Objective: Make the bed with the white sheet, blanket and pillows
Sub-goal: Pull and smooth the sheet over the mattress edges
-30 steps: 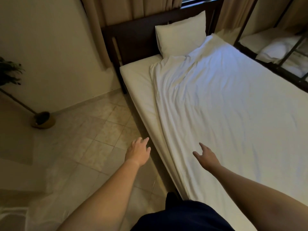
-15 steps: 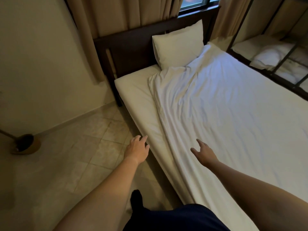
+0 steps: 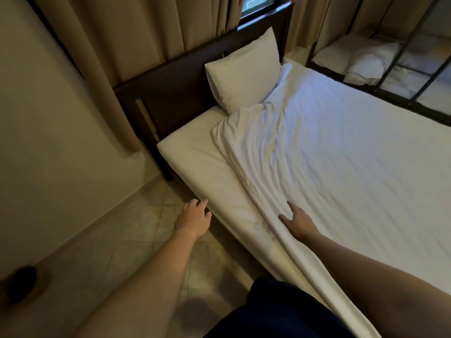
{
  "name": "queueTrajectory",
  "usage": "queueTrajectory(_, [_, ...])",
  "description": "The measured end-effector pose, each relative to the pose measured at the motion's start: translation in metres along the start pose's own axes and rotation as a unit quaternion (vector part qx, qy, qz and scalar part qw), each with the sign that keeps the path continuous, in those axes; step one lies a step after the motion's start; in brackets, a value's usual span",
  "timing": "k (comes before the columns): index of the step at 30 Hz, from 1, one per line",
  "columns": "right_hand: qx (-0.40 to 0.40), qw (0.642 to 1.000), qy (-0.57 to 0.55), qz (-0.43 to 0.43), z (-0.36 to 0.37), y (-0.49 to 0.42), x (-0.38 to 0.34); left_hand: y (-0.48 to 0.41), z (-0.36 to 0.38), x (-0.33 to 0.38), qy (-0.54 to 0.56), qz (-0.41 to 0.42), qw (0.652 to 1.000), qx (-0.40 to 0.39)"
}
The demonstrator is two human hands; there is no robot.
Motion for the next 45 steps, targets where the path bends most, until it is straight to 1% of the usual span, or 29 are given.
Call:
queueTrajectory(8, [0.0,1.0,-0.004,0.011,0.018,-0.093,-0.056,-0.106,-0.036,-0.028,-0.003,0.022,1.0,-0.013])
queueTrajectory(16, [-0.006,1.0,-0.01,0.019,0.016,-0.196,-0.125,-0.227,-0.088,-0.058,-0.021,0.016,0.999,-0.028])
queueTrajectory(24, [0.008,0.999,-0.027,0.037,0.006,-0.265,-0.163,-0.326,-0.132,-0.049,-0.018,0.036,0.999,-0.033])
queueTrajectory(32, [0.042,0.994,-0.053,0.088,0.017,-0.311,-0.18,-0.42,-0.145,-0.032,-0.055,0.112,0.99,-0.07])
queueTrajectory(35, [0.061,0.99,-0.057,0.115,0.023,-0.333,-0.191,-0.464,-0.158,-0.029,-0.072,0.148,0.984,-0.071])
queueTrajectory(41, [0.112,0.977,-0.089,0.159,0.038,-0.379,-0.233,-0.554,-0.195,-0.04,-0.09,0.212,0.97,-0.072])
queueTrajectory(45, [0.145,0.967,-0.111,0.177,0.046,-0.406,-0.268,-0.606,-0.219,-0.057,-0.115,0.239,0.961,-0.075])
Point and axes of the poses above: each hand's wrist, its own y-axis away from the middle knuckle, its own z-axis out of the palm, x = y × z, the point moved 6 cm from there along -y, towards the middle knuckle, and after that the axes turned 15 degrees about -y, right-handed, at the moved point
